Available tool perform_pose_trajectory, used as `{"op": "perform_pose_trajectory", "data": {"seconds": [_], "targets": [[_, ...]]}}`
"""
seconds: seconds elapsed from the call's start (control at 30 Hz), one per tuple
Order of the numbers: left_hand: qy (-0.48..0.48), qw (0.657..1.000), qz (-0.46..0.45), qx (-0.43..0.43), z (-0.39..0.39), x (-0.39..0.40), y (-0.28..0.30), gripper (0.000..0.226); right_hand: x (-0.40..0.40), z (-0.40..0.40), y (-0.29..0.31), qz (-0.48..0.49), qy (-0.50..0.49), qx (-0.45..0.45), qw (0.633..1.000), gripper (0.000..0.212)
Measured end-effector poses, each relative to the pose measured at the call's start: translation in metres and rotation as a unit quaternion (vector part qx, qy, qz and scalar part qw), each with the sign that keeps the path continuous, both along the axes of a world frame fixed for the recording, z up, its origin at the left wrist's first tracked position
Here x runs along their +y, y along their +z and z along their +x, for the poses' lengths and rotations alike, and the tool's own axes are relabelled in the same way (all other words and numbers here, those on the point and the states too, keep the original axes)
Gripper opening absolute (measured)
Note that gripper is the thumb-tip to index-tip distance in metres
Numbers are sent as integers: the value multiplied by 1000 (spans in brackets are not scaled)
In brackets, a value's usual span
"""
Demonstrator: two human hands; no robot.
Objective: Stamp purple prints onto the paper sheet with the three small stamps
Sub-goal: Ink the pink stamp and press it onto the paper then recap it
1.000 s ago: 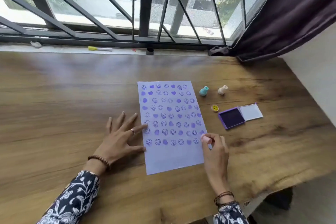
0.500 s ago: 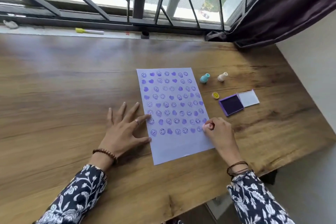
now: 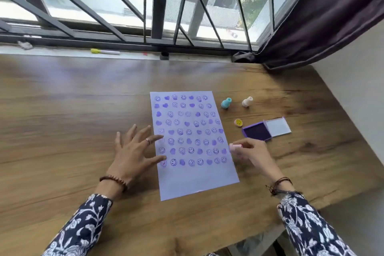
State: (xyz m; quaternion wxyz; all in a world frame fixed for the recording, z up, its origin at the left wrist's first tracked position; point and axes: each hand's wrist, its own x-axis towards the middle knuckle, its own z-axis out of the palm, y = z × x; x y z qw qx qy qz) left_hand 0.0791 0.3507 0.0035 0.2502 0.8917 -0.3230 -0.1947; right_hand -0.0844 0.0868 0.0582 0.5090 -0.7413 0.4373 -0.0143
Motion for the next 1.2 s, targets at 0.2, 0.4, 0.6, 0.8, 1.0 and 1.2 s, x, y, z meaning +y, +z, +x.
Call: {"op": "perform_pose_trajectory", "data": {"seconds": [0.2, 0.4, 0.6, 0.8, 1.0, 1.2], "targets": [[-38, 989, -137, -29, -33, -106, 27, 27, -49, -8, 11, 161, -116, -152, 968, 18], [-114, 988, -100, 0, -48, -235, 21, 32, -94, -12, 4, 227, -153, -226, 935, 9], [-116, 992, -37, -24, -42, -275, 6, 22, -124, -9, -15, 236, -128, -216, 939, 10], [115, 916, -245, 295, -45, -280, 14, 19, -137, -2, -15, 129, 3, -228, 965, 12], [131, 755, -345, 541, -51, -276, 26, 11, -144, 3, -5, 83, 57, -267, 959, 31], [113, 762, -354, 531, -53, -280, 34, 10, -152, 1, 10, 61, 90, -274, 956, 27]]}}
